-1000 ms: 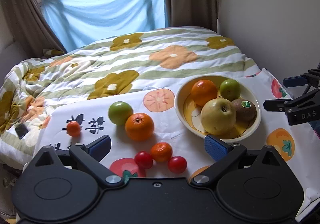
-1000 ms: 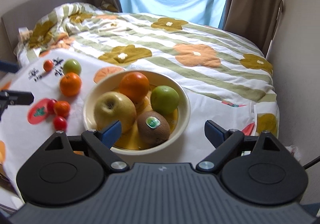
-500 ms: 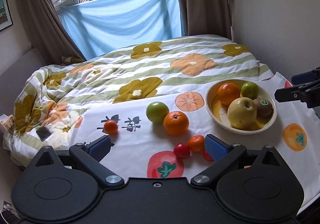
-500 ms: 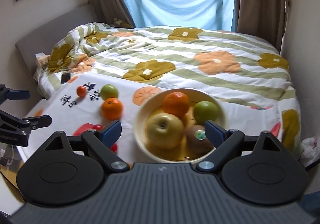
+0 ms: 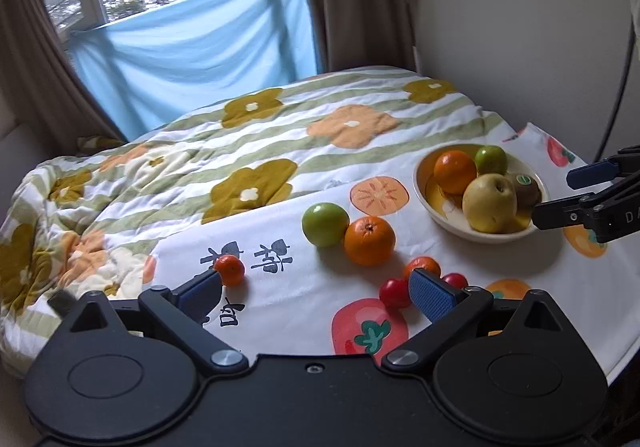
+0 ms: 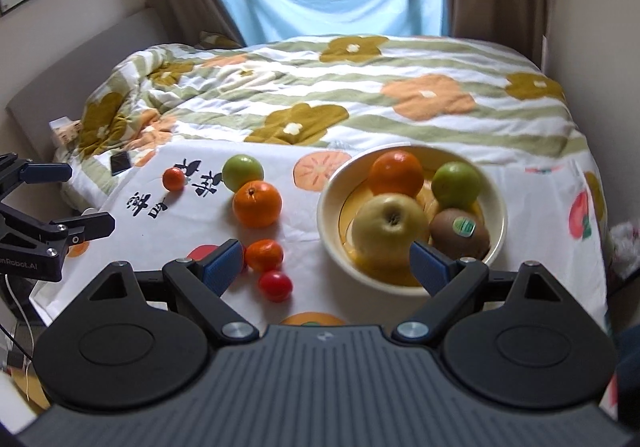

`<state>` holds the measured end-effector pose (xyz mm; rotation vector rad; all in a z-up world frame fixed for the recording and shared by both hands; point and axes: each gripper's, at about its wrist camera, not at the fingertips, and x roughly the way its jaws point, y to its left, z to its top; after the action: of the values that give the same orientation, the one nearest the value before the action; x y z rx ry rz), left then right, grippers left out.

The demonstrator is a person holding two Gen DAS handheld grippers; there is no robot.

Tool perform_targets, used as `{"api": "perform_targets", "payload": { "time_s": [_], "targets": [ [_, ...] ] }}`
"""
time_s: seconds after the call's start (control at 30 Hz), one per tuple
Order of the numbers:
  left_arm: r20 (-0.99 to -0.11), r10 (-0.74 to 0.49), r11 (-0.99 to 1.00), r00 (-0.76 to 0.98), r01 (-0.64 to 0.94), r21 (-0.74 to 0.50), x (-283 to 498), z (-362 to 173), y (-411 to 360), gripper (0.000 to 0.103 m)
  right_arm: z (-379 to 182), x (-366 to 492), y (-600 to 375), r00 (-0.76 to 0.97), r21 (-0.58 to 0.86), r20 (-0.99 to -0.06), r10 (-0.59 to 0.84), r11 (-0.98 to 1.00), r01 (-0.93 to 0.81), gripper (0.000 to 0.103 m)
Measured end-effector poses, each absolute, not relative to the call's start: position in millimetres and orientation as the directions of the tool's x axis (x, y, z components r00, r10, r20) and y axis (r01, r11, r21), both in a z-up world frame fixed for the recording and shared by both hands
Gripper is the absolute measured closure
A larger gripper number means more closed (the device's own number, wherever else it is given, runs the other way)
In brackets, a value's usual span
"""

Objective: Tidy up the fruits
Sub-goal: 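Withdraw both tools from the bowl, then grasp a red cherry tomato with the right tool while the left tool grasps another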

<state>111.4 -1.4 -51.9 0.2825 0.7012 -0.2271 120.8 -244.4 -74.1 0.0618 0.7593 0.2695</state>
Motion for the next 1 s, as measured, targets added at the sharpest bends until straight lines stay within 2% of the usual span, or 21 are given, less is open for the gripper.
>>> {"api": "perform_targets", "payload": {
  "time_s": [0.5,0.63,0.77,0.93,1.0],
  "targets": [
    [-0.72,-0.212,0.89,0.661,0.435,0.137,164,-99,54,0.002,-128,138,-182,0.664,0.133,-0.733,0.149,0.988,-0.074,0.002],
    [-0.737,-0.233,0.877,0.634,0.465,0.122,176,-112,59,0.002,-143,147,-170,0.652,0.117,-0.746,0.135,0.991,-0.071,0.005],
    [-0.746,-0.253,0.863,0.616,0.492,0.114,185,-120,62,0.002,-158,156,-163,0.633,0.109,-0.763,0.132,0.991,-0.076,0.018],
    [-0.754,-0.276,0.849,0.596,0.519,0.1,194,-129,62,0.002,-171,163,-157,0.613,0.103,-0.779,0.132,0.991,-0.081,0.03],
    [-0.758,-0.283,0.843,0.587,0.53,0.095,197,-133,60,0.002,-174,164,-155,0.609,0.106,-0.781,0.138,0.99,-0.088,0.038]
  ]
}}
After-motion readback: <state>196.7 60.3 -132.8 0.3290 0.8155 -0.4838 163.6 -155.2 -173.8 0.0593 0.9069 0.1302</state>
